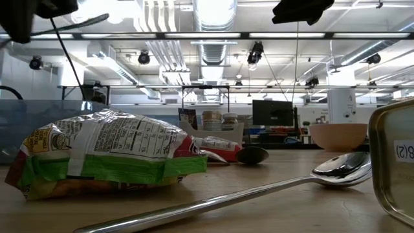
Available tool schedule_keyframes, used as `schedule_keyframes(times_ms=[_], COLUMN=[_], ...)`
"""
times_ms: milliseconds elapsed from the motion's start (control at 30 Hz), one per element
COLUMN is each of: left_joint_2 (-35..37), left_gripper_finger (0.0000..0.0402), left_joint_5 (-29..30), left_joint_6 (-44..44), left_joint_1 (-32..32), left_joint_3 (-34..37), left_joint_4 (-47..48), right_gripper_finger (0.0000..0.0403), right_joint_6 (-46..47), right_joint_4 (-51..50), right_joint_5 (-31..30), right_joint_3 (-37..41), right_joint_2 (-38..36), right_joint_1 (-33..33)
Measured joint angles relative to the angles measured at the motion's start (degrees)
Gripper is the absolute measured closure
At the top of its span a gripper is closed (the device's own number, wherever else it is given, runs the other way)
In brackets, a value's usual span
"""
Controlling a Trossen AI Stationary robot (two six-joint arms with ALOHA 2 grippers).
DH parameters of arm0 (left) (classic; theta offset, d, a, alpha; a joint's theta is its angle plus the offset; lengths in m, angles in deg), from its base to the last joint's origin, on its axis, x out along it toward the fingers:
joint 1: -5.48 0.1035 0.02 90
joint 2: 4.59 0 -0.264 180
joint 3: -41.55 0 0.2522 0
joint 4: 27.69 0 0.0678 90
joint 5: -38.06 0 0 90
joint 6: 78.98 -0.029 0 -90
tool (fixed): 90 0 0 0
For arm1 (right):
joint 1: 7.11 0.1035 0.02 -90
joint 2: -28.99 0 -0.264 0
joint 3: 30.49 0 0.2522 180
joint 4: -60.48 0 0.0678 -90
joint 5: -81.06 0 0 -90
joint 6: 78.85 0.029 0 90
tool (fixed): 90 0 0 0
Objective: Pick & Place Food Item
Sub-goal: Put the green spoon into the black bin
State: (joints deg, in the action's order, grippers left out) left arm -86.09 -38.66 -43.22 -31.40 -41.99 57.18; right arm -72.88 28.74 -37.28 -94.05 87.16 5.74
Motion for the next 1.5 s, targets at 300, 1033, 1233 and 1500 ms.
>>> schedule_keyframes(times_ms=[300,1033,1233,1500], left_joint_2=[1.69,1.67,1.67,1.67], left_gripper_finger=[0.0401,0.0401,0.0401,0.0401], left_joint_5=[-0.43,-8.85,-8.99,-10.11], left_joint_6=[-16.22,-27.27,-33.76,-36.03], left_joint_1=[10.23,16.67,16.67,16.78], left_joint_3=[1.23,18.61,20.83,23.53], left_joint_4=[4.29,-5.34,-11.24,-15.02], right_gripper_finger=[0.0195,0.0195,0.0195,0.0195], right_joint_6=[-0.19,-0.63,-0.63,-0.63], right_joint_4=[0.00,0.00,0.02,0.10], right_joint_5=[0.00,0.00,0.00,0.00], right_joint_3=[0.00,0.00,0.00,0.00], right_joint_2=[0.00,0.00,0.00,0.00], right_joint_1=[0.00,0.00,-0.01,-0.01])
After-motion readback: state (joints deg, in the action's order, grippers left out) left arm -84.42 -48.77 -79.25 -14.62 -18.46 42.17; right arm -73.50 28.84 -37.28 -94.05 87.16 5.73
